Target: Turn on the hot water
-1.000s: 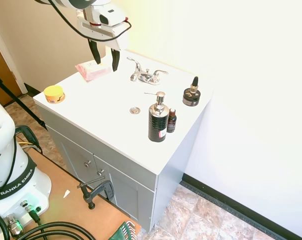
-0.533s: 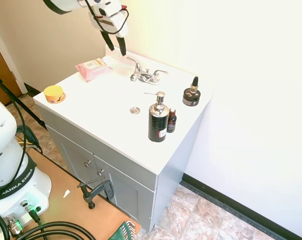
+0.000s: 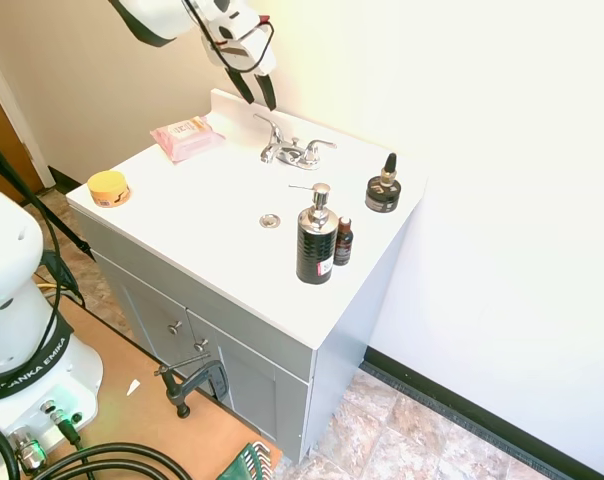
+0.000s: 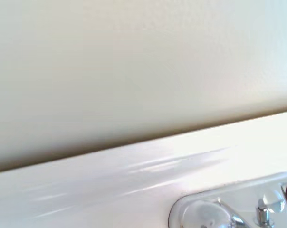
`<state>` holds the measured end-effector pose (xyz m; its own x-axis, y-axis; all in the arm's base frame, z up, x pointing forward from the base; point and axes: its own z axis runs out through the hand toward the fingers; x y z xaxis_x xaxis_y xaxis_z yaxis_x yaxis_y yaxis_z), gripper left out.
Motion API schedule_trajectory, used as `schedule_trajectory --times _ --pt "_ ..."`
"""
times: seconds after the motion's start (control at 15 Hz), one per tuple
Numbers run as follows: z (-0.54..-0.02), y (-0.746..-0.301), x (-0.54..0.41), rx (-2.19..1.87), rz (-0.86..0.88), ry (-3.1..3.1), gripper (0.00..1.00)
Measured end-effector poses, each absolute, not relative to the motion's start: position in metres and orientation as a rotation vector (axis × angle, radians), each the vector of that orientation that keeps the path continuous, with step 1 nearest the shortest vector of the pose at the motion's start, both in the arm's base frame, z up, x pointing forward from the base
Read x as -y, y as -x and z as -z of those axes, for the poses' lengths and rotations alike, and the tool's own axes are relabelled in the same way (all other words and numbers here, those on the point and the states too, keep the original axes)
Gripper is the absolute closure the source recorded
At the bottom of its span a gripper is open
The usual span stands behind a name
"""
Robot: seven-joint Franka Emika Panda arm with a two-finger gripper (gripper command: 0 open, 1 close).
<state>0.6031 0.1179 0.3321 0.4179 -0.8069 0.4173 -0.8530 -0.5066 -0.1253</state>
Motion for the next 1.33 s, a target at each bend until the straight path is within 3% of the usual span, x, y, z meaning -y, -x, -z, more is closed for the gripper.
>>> schedule_trajectory --times 0.67,1.33 --pt "-0.317 -0.606 -0.109 1.466 -0.653 -2.493 0.0" --pt "-0.315 -0.594 -0.081 1.492 -0.388 -2.36 0.0"
